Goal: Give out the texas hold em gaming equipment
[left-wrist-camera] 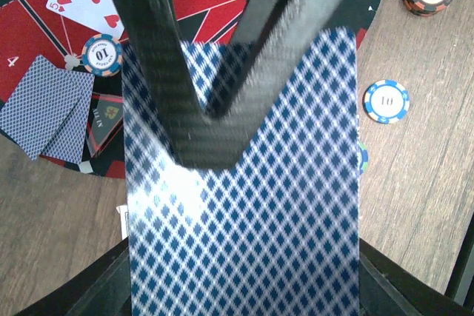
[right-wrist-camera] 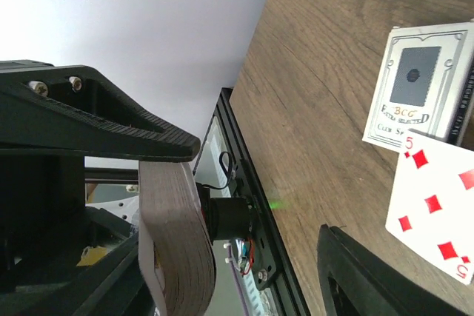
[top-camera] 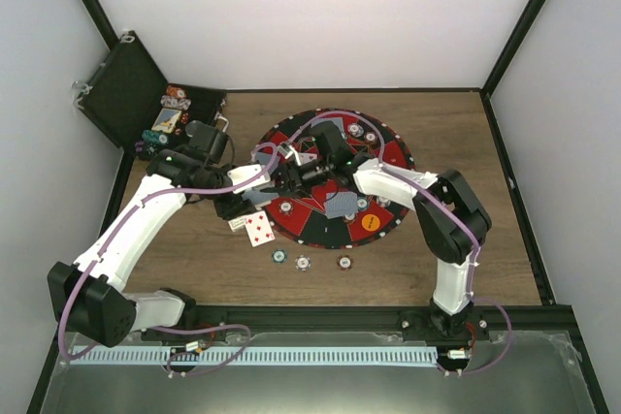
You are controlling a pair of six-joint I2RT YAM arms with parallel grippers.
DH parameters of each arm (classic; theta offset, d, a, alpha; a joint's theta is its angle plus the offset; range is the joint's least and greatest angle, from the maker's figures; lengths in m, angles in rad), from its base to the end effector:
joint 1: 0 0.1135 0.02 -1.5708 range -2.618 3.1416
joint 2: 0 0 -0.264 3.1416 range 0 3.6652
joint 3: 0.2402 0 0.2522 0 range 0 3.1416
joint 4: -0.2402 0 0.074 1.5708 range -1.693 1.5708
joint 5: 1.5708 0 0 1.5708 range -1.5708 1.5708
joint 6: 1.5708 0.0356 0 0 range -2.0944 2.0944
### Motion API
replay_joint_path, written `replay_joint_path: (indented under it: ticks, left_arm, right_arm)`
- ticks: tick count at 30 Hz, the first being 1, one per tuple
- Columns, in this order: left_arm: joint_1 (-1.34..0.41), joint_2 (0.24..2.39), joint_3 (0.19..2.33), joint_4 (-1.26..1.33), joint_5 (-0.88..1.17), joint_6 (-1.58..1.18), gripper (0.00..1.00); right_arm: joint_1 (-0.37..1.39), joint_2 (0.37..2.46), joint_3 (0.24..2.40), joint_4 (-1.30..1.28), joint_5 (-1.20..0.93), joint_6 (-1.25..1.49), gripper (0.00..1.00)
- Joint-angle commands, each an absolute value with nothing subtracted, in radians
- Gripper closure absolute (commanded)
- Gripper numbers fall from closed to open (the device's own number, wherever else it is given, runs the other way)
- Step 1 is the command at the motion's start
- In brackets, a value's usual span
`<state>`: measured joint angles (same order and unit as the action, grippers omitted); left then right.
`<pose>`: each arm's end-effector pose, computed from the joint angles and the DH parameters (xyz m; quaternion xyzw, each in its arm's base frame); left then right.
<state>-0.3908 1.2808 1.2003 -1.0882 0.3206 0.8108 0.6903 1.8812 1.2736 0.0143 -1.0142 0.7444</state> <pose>0.2136 -0.1002 0.3074 0.5731 0.7799 -0.1119 0.2254 0.2992 0.2863 0.2224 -0.2071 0.7777 0.5929 0.0274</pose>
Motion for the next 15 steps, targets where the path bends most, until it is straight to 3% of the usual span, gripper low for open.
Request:
replay_joint_path:
  ticks: [1, 7, 15]
  left_arm:
    - [-0.393, 1.258, 1.228, -1.096, 0.351, 0.807, 0.96]
    - [-0.393, 1.259, 1.227, -1.096, 0.351, 0.806, 0.96]
    - [-0.394, 1.263, 1.226, -1.094, 0.351, 0.804, 0.96]
  right_arm:
    - [0.646, 1.852, 1.254, -0.086, -0.977, 0.684, 0.43]
    - [0.63, 1.818, 1.249, -0.102, -0.981, 0.668, 0.53]
    - [0.631, 1.753, 1.224, -0.052, -1.014, 0.707, 0.79]
